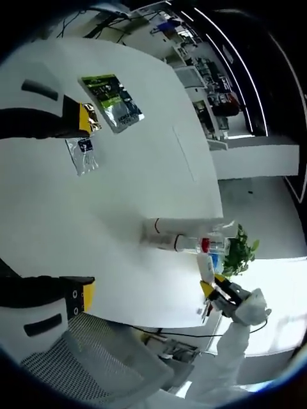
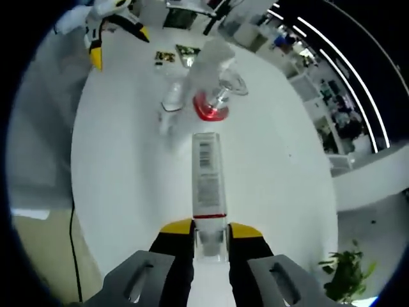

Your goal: Arrange the skincare products in the storage area until every visible bottle or jar stands upright without overlapping.

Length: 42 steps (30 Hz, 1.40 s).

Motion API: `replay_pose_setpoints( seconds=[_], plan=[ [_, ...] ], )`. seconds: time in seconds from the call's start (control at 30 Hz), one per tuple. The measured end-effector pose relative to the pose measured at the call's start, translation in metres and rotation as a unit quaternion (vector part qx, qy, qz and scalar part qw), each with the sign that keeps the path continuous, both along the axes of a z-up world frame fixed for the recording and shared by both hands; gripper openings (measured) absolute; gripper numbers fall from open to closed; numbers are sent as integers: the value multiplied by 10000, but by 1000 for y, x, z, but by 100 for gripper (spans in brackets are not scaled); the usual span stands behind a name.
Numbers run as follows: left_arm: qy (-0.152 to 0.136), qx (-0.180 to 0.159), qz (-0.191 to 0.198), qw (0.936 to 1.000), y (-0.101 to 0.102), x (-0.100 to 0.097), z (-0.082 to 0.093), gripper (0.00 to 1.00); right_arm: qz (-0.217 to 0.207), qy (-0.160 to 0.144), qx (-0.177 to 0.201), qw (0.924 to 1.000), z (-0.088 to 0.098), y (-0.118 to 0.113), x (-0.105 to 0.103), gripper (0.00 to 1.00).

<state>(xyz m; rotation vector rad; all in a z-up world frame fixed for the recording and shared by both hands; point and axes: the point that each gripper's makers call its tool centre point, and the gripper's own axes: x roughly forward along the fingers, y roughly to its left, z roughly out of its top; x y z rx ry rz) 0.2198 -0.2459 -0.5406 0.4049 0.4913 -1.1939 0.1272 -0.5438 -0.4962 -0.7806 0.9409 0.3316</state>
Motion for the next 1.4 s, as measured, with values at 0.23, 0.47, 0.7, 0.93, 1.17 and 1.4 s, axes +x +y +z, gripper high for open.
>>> replay_pose_setpoints(
  seconds=[0.23,0.47,0.7,0.93,1.17,1.4],
  plan=[
    [-319,-28,-283,9991,-8,-5,5,80,252,-236,-61,9994,19,30,-4,11],
    [-727,-178,-475,9961,-16,-8,18,74,637,-316,-21,9975,28,69,1,11],
    [-656,-489,-440,9957,-18,-8,29,66,1128,-356,56,9930,30,113,13,11],
    [-959,-515,-611,9922,-23,-13,35,61,1639,-305,-50,9860,27,153,26,11],
    [-948,-730,-478,9917,-23,-9,43,49,2020,-189,-185,9790,15,180,37,11],
    [-1162,-639,-683,9888,-27,-15,42,43,2375,-72,-460,9703,5,200,43,11]
  ],
)
